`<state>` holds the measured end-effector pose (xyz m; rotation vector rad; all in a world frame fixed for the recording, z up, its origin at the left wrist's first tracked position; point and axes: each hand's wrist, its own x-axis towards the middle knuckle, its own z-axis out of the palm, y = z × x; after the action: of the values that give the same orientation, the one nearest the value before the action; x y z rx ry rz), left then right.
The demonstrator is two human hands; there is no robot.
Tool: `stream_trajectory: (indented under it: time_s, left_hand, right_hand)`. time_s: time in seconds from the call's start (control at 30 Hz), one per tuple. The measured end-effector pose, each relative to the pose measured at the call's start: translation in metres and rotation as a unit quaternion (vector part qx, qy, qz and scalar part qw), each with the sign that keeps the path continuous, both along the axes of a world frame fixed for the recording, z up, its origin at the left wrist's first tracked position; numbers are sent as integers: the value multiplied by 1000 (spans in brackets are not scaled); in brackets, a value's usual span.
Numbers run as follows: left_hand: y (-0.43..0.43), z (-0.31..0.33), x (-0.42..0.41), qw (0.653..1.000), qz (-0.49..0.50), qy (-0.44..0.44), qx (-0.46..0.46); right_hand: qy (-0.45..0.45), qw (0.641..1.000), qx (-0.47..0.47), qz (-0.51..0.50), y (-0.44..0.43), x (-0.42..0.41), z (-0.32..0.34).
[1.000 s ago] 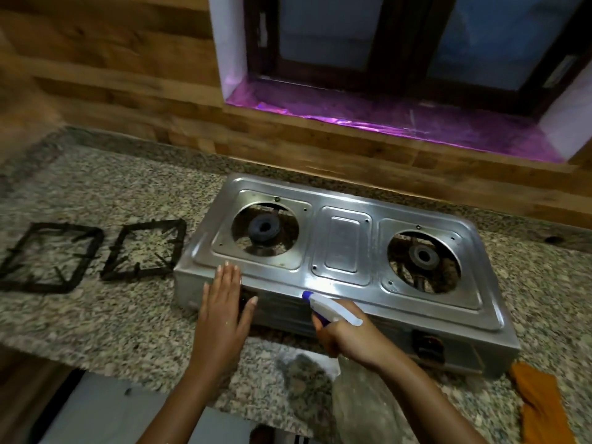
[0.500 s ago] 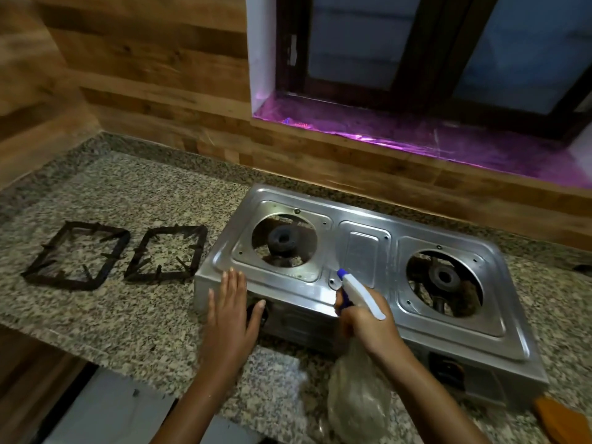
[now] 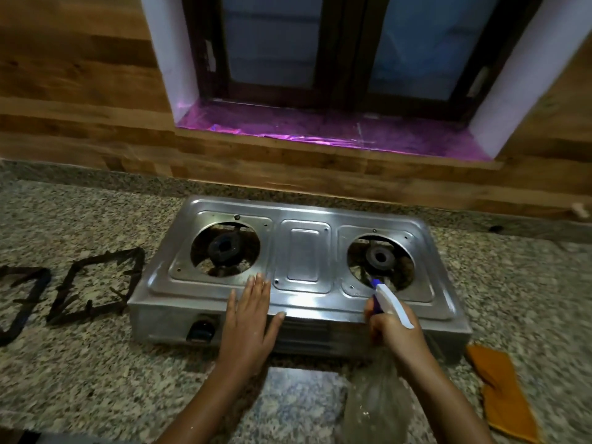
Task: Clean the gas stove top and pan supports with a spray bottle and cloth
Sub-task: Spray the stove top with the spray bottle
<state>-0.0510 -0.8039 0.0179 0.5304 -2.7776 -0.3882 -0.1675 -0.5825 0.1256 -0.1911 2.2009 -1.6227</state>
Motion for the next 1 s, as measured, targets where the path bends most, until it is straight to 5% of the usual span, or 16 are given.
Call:
stream_trajectory:
  time_s: [0.27, 0.5, 0.7, 1.0]
  left_hand:
    - [46, 8, -51, 994, -104, -34, -26]
    - [78, 14, -80, 987, -148, -49, -39]
    - [90, 11, -83, 984, -157, -57, -54]
    - [106, 10, -92, 987, -147, -51, -48]
  right_hand:
    - [-14, 979, -38, -201, 74, -19, -2]
    - [21, 980, -28, -196, 112, -17, 0]
    - [-85, 975, -8, -203, 139, -11, -19]
    - [-80, 985, -30, -146, 161, -7, -23]
